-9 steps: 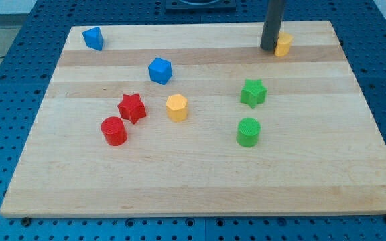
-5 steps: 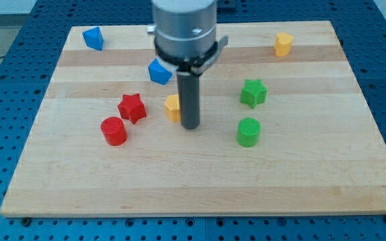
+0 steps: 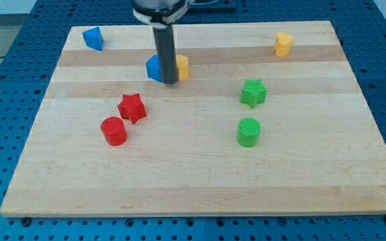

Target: Move the yellow hexagon to the top center

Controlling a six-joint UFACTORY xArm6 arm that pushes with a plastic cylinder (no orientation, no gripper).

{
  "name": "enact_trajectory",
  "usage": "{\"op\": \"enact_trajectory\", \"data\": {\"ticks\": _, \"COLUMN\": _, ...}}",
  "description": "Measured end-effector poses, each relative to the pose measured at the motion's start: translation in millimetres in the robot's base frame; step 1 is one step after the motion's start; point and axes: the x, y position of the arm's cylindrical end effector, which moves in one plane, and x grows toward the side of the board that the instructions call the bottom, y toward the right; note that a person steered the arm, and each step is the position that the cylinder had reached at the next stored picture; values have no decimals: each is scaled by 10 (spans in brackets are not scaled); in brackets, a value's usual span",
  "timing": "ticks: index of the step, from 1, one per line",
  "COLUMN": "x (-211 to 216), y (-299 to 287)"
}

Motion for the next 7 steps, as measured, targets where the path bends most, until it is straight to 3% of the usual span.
{"op": "enact_trajectory", "data": {"ticks": 3, "x": -206, "y": 449}}
{"op": "enact_trajectory", "data": {"ticks": 4, "x": -574, "y": 306}}
{"op": "enact_trajectory", "data": {"ticks": 5, "x": -461, "y": 116}}
{"op": "enact_trajectory", "data": {"ticks": 6, "x": -646, "y": -38}}
{"op": "enact_trajectory", "data": {"ticks": 7, "x": -758, "y": 247}}
